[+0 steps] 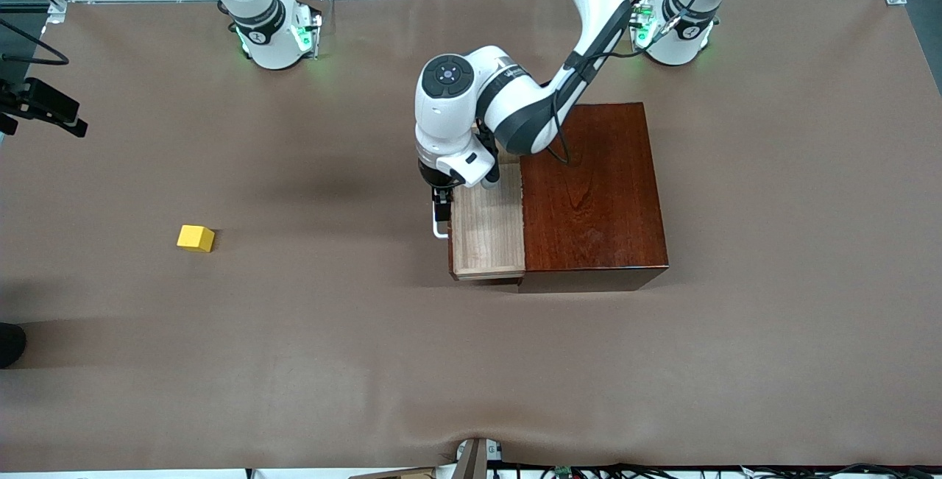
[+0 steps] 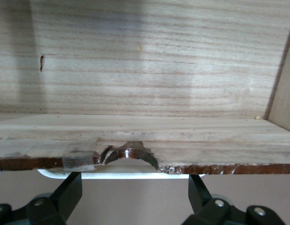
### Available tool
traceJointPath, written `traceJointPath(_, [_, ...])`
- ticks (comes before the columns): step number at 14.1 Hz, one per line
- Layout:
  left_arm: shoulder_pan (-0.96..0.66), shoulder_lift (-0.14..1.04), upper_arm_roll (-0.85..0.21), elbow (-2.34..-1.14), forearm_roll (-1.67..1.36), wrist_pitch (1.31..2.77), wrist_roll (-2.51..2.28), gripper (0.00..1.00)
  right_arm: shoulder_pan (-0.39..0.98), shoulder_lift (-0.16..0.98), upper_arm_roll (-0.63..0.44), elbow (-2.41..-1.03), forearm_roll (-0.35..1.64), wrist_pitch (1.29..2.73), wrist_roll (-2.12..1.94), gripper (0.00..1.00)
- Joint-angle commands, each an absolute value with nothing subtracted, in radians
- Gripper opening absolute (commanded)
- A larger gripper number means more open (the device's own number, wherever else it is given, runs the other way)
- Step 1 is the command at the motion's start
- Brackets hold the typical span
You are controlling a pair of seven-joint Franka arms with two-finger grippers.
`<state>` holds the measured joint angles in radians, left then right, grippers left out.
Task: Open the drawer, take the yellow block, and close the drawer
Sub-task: 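Push the drawer front into the box with the left gripper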
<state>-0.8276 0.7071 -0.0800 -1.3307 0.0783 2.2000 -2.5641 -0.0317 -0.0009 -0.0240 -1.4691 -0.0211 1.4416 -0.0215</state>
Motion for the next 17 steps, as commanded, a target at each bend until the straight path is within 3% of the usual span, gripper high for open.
traceJointPath(1, [-0.841, 0.718, -0.077, -1.313, 0.135, 2.180, -2.600, 1.00, -0.037, -0.028, -0.020, -1.494, -0.017, 1.445, -0.011, 1.00])
traceJointPath(17, [-0.828, 0.696, -0.071, -1.315, 0.161, 1.836, -2.599, 1.00, -0.035, -0.028, -0.020, -1.494, -0.017, 1.445, -0.009, 1.00])
